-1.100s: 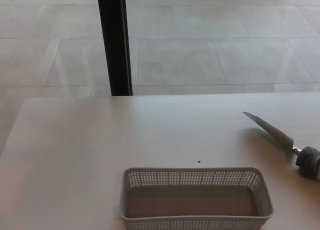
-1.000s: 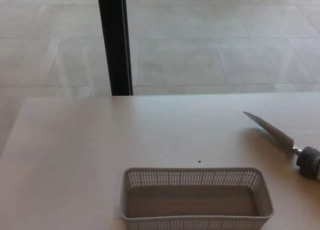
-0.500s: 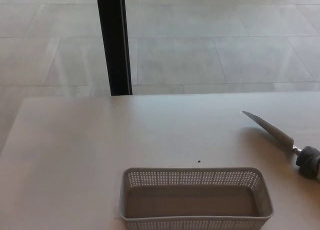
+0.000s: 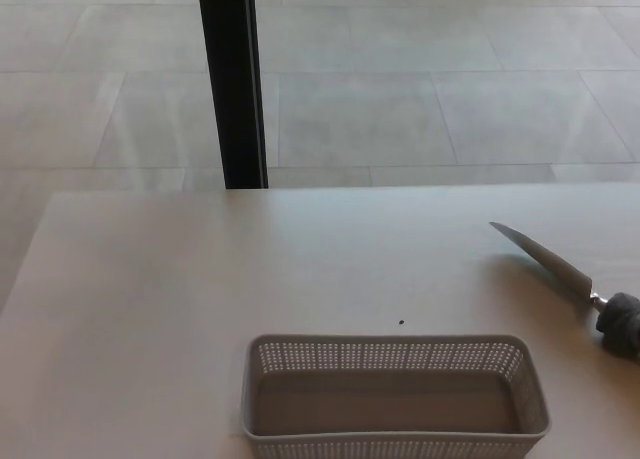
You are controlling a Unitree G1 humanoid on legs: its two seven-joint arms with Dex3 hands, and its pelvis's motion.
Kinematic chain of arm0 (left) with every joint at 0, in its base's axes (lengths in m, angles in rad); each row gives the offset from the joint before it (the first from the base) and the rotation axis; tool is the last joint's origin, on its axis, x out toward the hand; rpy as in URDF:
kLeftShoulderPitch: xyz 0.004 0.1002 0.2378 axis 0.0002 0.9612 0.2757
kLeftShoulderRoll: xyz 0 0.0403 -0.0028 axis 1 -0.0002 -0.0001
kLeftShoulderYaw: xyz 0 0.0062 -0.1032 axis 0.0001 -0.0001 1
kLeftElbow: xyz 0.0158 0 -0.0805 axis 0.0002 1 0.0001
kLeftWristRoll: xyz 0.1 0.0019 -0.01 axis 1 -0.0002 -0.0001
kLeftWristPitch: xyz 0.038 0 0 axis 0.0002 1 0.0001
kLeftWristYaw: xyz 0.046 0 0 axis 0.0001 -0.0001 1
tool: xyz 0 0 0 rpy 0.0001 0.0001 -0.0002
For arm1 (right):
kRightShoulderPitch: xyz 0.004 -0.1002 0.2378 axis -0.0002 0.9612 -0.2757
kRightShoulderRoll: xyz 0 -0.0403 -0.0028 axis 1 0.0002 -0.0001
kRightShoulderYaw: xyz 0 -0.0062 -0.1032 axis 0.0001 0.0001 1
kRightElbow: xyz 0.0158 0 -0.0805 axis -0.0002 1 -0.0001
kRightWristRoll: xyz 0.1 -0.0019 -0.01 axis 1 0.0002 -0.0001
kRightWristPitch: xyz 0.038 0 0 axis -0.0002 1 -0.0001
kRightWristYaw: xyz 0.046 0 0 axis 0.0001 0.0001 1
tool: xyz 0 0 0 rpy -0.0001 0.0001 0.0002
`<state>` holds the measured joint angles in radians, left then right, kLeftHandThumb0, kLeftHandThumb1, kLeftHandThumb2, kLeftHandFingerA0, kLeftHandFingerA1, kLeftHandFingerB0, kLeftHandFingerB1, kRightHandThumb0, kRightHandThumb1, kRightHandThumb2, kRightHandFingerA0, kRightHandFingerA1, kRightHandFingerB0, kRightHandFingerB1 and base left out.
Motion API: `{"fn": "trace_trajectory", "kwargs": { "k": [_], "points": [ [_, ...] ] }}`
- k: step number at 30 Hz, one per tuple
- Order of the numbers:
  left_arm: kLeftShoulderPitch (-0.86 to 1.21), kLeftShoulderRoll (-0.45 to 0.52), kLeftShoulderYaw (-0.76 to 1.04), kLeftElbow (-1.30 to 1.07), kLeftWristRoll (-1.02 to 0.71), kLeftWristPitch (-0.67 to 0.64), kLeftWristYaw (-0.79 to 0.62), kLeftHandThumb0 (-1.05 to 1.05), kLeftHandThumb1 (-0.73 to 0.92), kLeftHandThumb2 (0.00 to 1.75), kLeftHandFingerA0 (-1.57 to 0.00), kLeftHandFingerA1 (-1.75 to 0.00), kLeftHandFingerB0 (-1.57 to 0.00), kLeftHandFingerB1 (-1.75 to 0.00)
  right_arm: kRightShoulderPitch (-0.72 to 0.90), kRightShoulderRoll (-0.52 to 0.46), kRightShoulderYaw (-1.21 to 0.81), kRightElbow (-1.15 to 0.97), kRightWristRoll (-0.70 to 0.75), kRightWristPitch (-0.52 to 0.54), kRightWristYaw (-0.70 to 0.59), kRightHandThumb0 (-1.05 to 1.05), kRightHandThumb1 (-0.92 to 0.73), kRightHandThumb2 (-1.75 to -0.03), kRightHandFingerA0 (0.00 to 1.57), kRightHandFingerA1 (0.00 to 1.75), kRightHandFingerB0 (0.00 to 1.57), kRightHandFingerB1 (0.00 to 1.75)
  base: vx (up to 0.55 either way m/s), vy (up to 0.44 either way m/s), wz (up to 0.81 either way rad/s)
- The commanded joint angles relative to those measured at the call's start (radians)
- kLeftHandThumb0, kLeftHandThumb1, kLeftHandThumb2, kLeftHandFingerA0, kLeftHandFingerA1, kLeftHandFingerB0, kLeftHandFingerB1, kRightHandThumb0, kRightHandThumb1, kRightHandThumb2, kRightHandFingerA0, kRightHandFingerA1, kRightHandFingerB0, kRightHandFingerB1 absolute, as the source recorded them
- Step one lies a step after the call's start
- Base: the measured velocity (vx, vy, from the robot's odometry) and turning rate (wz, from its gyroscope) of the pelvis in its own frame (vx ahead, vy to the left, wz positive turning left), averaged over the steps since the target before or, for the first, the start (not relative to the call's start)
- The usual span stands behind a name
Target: A garden tool is kept on the righthand side and a container is kept on the lefthand side on a desk infront of the robot. the robot uses its right hand to pick up the garden tool and makes a scooping motion inside the container
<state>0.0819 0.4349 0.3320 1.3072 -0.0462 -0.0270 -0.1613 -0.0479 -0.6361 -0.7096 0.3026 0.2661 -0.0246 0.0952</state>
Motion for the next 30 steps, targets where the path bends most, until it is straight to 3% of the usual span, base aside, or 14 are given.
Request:
{"fn": "trace_trajectory", "kwargs": {
  "k": [1,2,3,7,9,10,11,18,19,22,23,24,30],
  "points": [
    [0.002,0.012,0.016,-0.017,-0.027,-0.086,-0.035,-0.18,-0.31,0.75,-1.15,-1.14,-1.07,-1.08,0.016,-0.117,0.18,-0.394,-0.055,0.12,0.134,-0.87,-0.78,-0.64,0.0,0.38,0.04,0.3,0.0,0.0,0.0],
    [0.006,0.011,0.016,-0.016,-0.028,-0.088,-0.035,-0.18,-0.31,0.75,-1.15,-1.14,-1.07,-1.08,0.02,-0.117,0.18,-0.4,-0.055,0.124,0.134,-0.87,-0.78,-0.64,0.0,0.38,0.04,0.3,0.0,0.0,0.0],
    [0.005,0.0,0.041,-0.04,-0.059,-0.11,-0.055,-0.2,-0.32,0.73,-1.16,-1.17,-1.13,-1.13,0.022,-0.097,0.222,-0.42,-0.077,0.113,0.134,-0.88,-0.62,-1.04,0.03,0.27,0.09,0.19,0.0,0.0,0.0],
    [0.0,-0.008,0.048,-0.049,-0.064,-0.125,-0.064,-0.2,-0.33,0.72,-1.11,-1.15,-1.11,-1.12,0.037,-0.092,0.329,-0.447,-0.121,0.125,0.175,-1.0,-0.69,-1.08,0.02,0.12,0.08,0.04,0.0,0.0,0.0],
    [-0.002,-0.008,0.036,-0.054,-0.05,-0.139,-0.061,-0.2,-0.31,0.73,-1.16,-1.16,-1.14,-1.12,0.044,-0.122,0.394,-0.436,-0.198,0.135,0.178,-1.0,-0.71,-1.11,0.05,0.1,0.11,0.06,0.0,0.0,0.0],
    [-0.002,-0.01,0.038,-0.049,-0.05,-0.149,-0.063,-0.23,-0.35,0.84,-1.03,-1.36,-1.03,-1.18,0.046,-0.126,0.414,-0.427,-0.204,0.14,0.175,-0.94,-0.67,-1.08,0.03,0.17,0.1,0.14,0.0,0.0,0.0],
    [-0.007,-0.011,0.038,-0.035,-0.046,-0.15,-0.056,-0.22,-0.32,0.74,-1.09,-1.18,-1.05,-1.1,0.05,-0.136,0.444,-0.411,-0.229,0.146,0.175,-0.94,-0.68,-1.09,0.03,0.18,0.1,0.16,0.0,0.0,0.0],
    [-0.003,-0.014,0.042,-0.039,-0.044,-0.173,-0.058,-0.25,-0.29,0.77,-1.1,-1.19,-1.05,-1.1,0.016,-0.17,0.624,-0.261,-0.373,0.146,0.152,-0.94,-0.68,-1.08,0.03,0.22,0.1,0.15,0.0,0.0,0.0],
    [0.003,-0.015,0.043,-0.051,-0.047,-0.177,-0.066,-1.05,-0.04,1.12,-1.03,-1.32,-1.04,-1.2,0.013,-0.176,0.643,-0.239,-0.389,0.137,0.15,-0.94,-0.69,-1.08,0.03,0.24,0.1,0.16,0.0,0.0,0.0],
    [0.004,-0.015,0.045,-0.05,-0.049,-0.172,-0.064,-1.05,-0.07,1.12,-1.02,-1.32,-1.02,-1.22,-0.002,-0.187,0.683,-0.201,-0.42,0.132,0.148,-0.94,-0.7,-1.09,0.03,0.24,0.1,0.17,0.0,0.0,0.0],
    [0.002,-0.014,0.043,-0.042,-0.044,-0.173,-0.059,-1.05,0.02,1.02,-1.0,-1.33,-0.96,-1.2,-0.008,-0.191,0.701,-0.185,-0.43,0.133,0.153,-0.94,-0.71,-1.1,0.03,0.21,0.1,0.17,0.0,0.0,0.0],
    [0.001,-0.012,0.039,-0.031,-0.037,-0.177,-0.052,-0.25,-0.28,0.76,-1.09,-1.17,-1.05,-1.09,-0.018,-0.193,0.728,-0.161,-0.445,0.14,0.161,-0.99,-0.72,-1.12,0.04,0.16,0.11,0.13,0.0,0.0,0.0],
    [-0.001,-0.014,0.045,-0.02,-0.042,-0.181,-0.052,-0.27,-0.29,0.77,-1.06,-1.19,-1.03,-1.1,-0.077,-0.177,0.817,-0.044,-0.479,0.142,0.162,-1.01,-0.71,-1.13,0.04,0.13,0.13,0.14,0.0,0.0,0.0]
  ]
}}
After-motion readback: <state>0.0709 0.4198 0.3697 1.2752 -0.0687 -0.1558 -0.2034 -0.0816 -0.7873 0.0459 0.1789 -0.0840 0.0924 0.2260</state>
